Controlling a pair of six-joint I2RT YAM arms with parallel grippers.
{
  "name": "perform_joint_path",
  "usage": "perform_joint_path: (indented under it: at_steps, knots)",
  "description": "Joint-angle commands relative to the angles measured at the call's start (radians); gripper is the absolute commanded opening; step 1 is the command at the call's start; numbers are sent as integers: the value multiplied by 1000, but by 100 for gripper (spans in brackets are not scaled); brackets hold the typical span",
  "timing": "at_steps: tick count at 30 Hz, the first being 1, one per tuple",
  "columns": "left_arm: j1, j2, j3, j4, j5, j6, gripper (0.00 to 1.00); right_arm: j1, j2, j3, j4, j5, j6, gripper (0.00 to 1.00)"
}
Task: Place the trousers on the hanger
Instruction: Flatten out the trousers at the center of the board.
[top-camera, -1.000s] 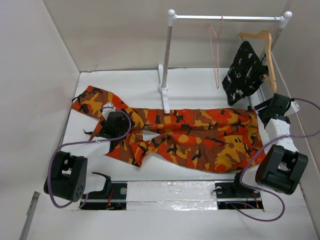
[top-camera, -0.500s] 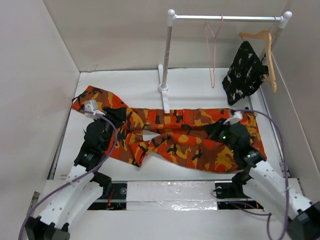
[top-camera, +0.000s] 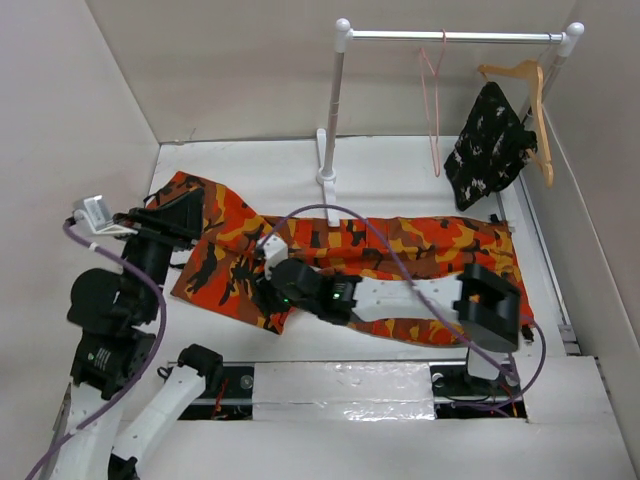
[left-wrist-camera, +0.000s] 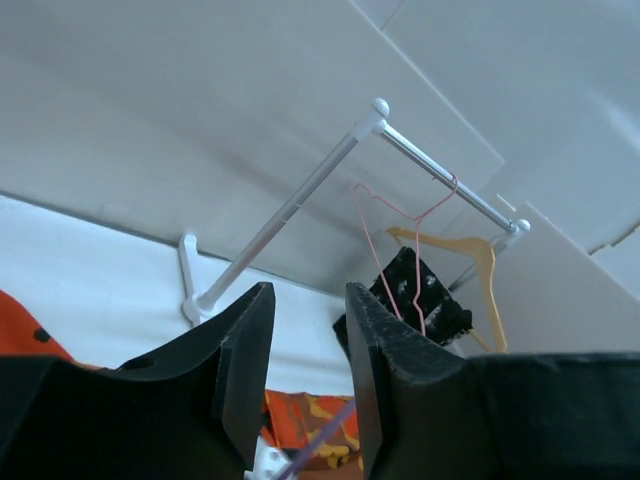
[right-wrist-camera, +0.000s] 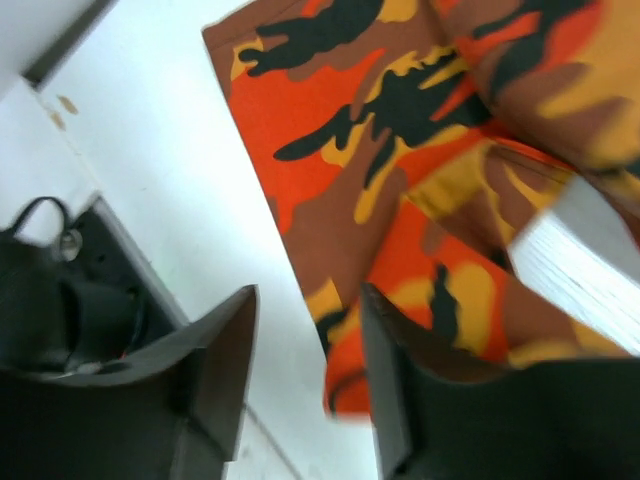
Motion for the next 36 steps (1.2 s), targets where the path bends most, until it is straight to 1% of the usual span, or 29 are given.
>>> perform_joint_path:
  at_steps: [1,2,3,4,5,6,7,8,9,11,12,16,19,20,22,23,24,25,26,28,29,30,31,32,33,34,35,36]
  knots:
    - [-1,-39,30,-110,-16,80,33,17,173,154,-23,-9,-105,55]
    - [-1,-62,20,-107,-35,83,41,17,212,232,-23,-8,-117,56]
    - [-1,-68,0,-108,-46,86,44,26,252,277,-34,-13,-137,57]
    - [-1,-73,-2,-117,-53,87,46,26,293,326,-96,-13,-140,57]
    - [-1,-71,-3,-137,-65,96,47,26,374,417,-122,-14,-143,57]
    - [-1,-71,-8,-143,-69,101,48,26,411,456,-150,-13,-143,58]
    - [-1,-73,-16,-145,-72,106,48,26,444,487,-188,-14,-143,65]
    - [-1,-78,-22,-145,-81,113,48,26,491,512,-199,-20,-143,66]
    - [-1,-78,-28,-143,-85,119,49,26,505,532,-204,-25,-146,67]
    - [-1,-75,-28,-148,-107,132,49,49,528,536,-192,-14,-154,72]
    - [-1,-73,-30,-149,-113,138,49,49,550,542,-196,-4,-160,73]
    - [-1,-73,-60,-117,-107,139,50,68,593,569,-221,13,-172,72]
    - [-1,-55,-62,-113,-110,145,50,77,628,587,-247,52,-194,69]
    - [-1,-47,-60,-120,-116,149,50,77,639,607,-257,93,-195,68]
    - [-1,-51,-82,-111,-118,146,50,86,665,615,-276,137,-182,48]
    - [-1,-59,-91,-96,-118,144,50,86,668,625,-285,180,-166,37]
    - [-1,-62,-103,-91,-118,142,50,86,668,628,-287,193,-157,17]
    - [-1,-62,-103,-90,-127,142,50,86,665,630,-282,204,-151,8]
    - [-1,-55,-100,-97,-133,147,50,86,642,631,-282,216,-149,2]
    - [-1,-47,-82,-117,-148,155,50,86,599,628,-278,205,-151,0]
    - [-1,-50,-80,-123,-162,158,50,86,525,613,-265,167,-157,0]
    - [-1,-55,-83,-120,-170,159,51,86,477,590,-239,140,-165,0]
    - [-1,-59,-91,-117,-173,158,51,86,425,531,-177,103,-192,0]
    - [-1,-64,-94,-110,-179,158,53,86,376,501,-146,16,-212,0]
    - [-1,-62,-91,-110,-182,159,54,67,290,486,-138,-31,-217,0]
    - [-1,-56,-85,-114,-184,161,54,47,257,477,-146,-89,-206,0]
    - [-1,-42,-80,-128,-184,161,55,-7,228,472,-147,-202,-191,0]
    - [-1,-39,-79,-133,-184,161,55,-36,202,460,-143,-245,-173,0]
